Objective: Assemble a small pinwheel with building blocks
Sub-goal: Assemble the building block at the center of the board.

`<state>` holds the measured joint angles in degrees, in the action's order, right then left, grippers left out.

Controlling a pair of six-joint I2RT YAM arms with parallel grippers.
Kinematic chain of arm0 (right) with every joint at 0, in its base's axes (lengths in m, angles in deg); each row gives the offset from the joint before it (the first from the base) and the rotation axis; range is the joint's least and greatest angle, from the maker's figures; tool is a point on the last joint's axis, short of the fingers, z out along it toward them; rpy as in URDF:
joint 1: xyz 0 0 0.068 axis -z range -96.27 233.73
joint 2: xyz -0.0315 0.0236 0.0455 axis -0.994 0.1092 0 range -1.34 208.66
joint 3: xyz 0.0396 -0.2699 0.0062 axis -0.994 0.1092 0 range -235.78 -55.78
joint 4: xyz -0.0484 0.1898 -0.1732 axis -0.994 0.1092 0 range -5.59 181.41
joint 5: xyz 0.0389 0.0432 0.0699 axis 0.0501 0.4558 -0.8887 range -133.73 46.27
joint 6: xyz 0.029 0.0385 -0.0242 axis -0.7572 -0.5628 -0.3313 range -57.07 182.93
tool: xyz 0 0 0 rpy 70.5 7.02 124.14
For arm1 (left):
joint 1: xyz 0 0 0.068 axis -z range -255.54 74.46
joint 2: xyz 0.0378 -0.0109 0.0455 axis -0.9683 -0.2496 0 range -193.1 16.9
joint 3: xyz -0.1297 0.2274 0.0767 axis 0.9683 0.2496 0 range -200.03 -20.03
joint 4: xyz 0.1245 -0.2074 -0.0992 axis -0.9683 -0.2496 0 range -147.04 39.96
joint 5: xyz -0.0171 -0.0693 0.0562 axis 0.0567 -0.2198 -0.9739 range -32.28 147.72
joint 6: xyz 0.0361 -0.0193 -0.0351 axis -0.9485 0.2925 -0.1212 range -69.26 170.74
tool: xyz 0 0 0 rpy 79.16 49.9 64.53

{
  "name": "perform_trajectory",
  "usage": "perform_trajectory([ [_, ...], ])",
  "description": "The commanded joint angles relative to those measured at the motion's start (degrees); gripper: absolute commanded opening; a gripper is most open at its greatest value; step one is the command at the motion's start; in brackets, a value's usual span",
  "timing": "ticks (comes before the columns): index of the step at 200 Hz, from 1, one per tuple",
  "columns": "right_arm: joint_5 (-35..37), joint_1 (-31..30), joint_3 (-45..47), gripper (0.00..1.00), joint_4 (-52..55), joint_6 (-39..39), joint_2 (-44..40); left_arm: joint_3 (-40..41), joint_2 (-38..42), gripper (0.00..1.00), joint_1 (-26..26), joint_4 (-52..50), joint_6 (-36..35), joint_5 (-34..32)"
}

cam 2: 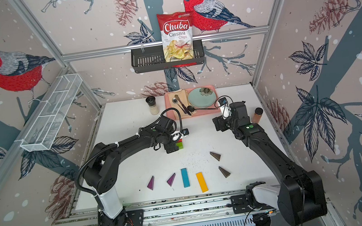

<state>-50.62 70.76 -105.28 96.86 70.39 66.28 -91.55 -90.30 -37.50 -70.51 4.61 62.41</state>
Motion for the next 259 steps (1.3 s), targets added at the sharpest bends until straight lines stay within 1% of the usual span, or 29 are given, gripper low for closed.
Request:
perform_trajectory([
  [1, -0.48, 0.06, -0.34, 0.85, -0.76, 0.49, 0.15, -1.21, -0.55, 0.96, -0.51, -1.35, -1.9, 4.23],
  [29, -0.57, 0.23, -0.56, 0.85, -0.74, 0.79, 0.5, -1.34, -0.82, 0.96, -0.7, -2.27, -2.32, 5.95],
  [63, -0.85, 0.32, -1.14, 0.85, -0.22, 1.21, 0.87, -1.42, -1.92, 0.96, -1.29, -2.66, -3.43, 5.18],
  [162, -0.57, 0.58, -0.92, 0.86, -0.05, 1.24, 0.23, -1.91, -3.18, 0.96, -1.72, -0.56, -2.91, 1.7],
  [259, -1.11, 0.93, -2.01, 0.87, -0.19, 1.58, 1.5, -3.09, -4.08, 0.96, -2.0, -0.08, -1.86, 0.81],
])
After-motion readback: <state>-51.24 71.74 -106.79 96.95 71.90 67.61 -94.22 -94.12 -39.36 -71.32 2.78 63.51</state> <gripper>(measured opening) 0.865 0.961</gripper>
